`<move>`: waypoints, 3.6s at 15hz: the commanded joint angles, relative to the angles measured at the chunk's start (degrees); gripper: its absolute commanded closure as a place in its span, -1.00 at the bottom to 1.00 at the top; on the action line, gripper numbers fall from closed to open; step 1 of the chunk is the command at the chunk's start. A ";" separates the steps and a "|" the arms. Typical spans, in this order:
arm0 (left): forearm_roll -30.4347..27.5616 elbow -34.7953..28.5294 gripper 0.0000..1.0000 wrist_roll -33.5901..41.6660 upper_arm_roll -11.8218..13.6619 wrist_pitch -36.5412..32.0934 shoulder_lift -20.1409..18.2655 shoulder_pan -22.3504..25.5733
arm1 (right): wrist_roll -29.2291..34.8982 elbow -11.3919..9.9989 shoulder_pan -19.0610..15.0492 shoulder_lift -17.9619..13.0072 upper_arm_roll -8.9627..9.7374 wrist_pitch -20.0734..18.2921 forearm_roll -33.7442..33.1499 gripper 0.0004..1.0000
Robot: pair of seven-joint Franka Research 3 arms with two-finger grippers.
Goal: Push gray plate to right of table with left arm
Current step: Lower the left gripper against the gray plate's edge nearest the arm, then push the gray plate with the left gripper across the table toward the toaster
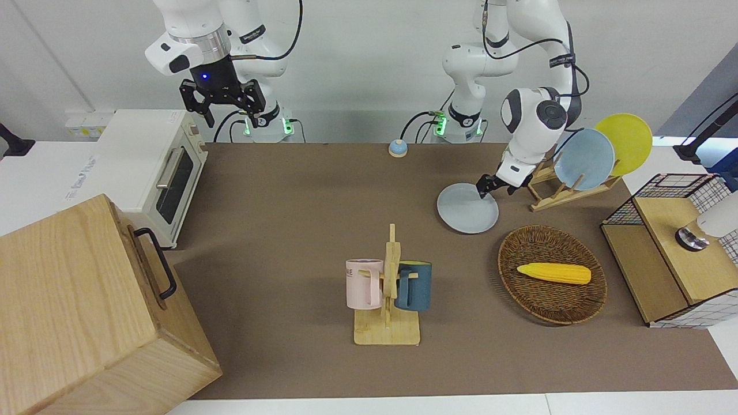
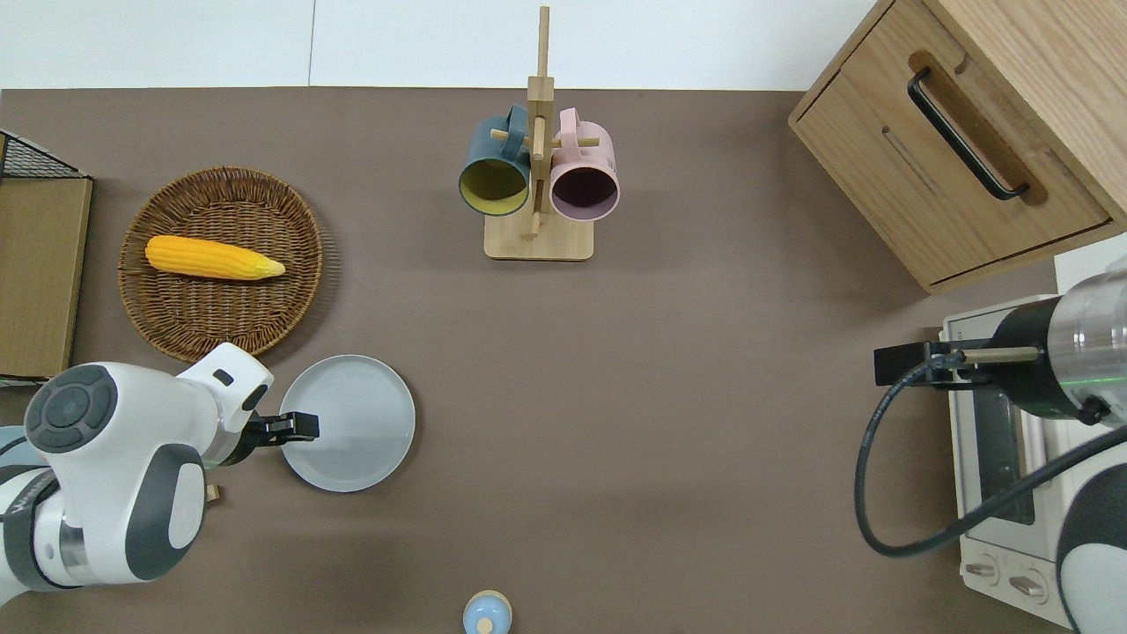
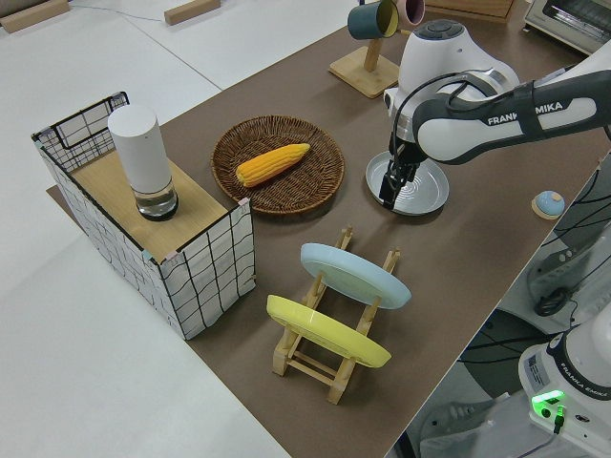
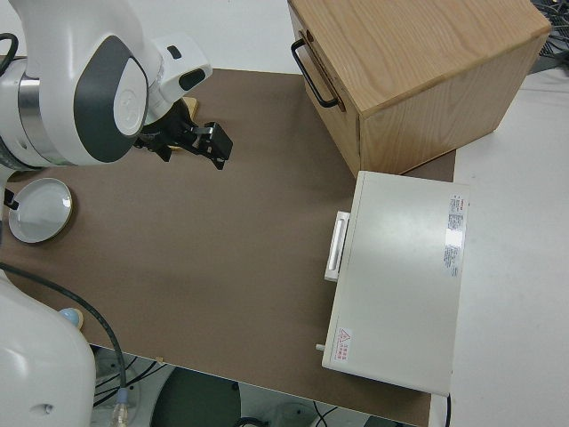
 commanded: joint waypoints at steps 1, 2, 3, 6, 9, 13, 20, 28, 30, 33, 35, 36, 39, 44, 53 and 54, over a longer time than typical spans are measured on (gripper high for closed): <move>1.22 -3.12 -0.79 0.36 -0.08 3.00 -0.83 0.36 | 0.59 -1.56 -1.40 -1.57 0.83 0.01 1.23 -0.99; 1.22 -3.73 -0.69 0.36 -0.08 3.00 -0.83 0.36 | 0.59 -1.56 -1.40 -1.57 0.83 0.01 1.23 -0.99; 1.22 -4.43 -0.57 0.36 -0.08 3.26 -0.83 0.36 | 0.59 -1.56 -1.40 -1.57 0.83 0.01 1.23 -0.99; 1.13 -4.44 -0.51 0.36 -0.08 3.27 -0.48 0.27 | 0.59 -1.56 -1.40 -1.57 0.83 0.01 1.23 -0.99; 0.96 -4.88 -0.51 -0.17 -0.08 3.62 0.04 0.27 | 0.59 -1.56 -1.40 -1.57 0.83 0.01 1.23 -0.99; 0.69 -5.06 -0.21 -0.26 -0.08 4.06 0.75 0.36 | 0.59 -1.56 -1.40 -1.57 0.83 -0.07 1.23 -0.99; 0.60 -4.88 0.88 -3.42 -0.08 4.85 1.27 -0.26 | 0.59 -1.56 -1.40 -1.57 0.83 0.01 1.23 -0.99; -0.36 -4.88 1.00 -6.49 -1.04 4.85 1.45 -0.87 | 0.59 -1.56 -1.40 -1.57 0.83 0.01 1.23 -0.99; -1.32 -4.88 1.00 -6.67 -1.66 4.85 1.45 -0.87 | 0.59 -1.56 -1.40 -1.57 0.83 0.01 1.23 -0.99; -5.01 -4.88 1.00 -7.90 -3.32 4.85 2.06 -2.10 | 0.59 -1.56 -1.40 -1.57 0.83 0.01 1.23 -0.99; -5.28 -4.88 1.00 -10.09 -4.91 4.94 2.15 -2.37 | 0.59 -1.56 -1.40 -1.57 0.83 -0.07 1.23 -0.99; -5.37 -4.88 1.00 -10.80 -5.08 4.85 2.15 -2.54 | 0.59 -1.56 -1.40 -1.57 0.83 0.01 1.23 -0.99; -7.73 -4.79 1.00 -11.33 -6.49 4.94 2.24 -3.16 | 0.59 -1.56 -1.40 -1.57 0.83 0.01 1.23 -0.99; -8.97 -4.79 1.00 -18.70 -12.10 6.25 2.42 -3.25 | 0.59 -1.56 -1.40 -1.57 0.83 0.01 1.23 -0.99; -14.16 -4.09 1.00 -32.59 -18.27 13.72 6.10 -11.06 | 0.59 -1.56 -1.40 -1.57 0.83 0.01 1.23 -0.99; -14.68 -4.09 1.00 -33.73 -18.27 14.68 6.63 -12.37 | 0.59 -1.56 -1.40 -1.57 0.83 0.01 1.23 -0.99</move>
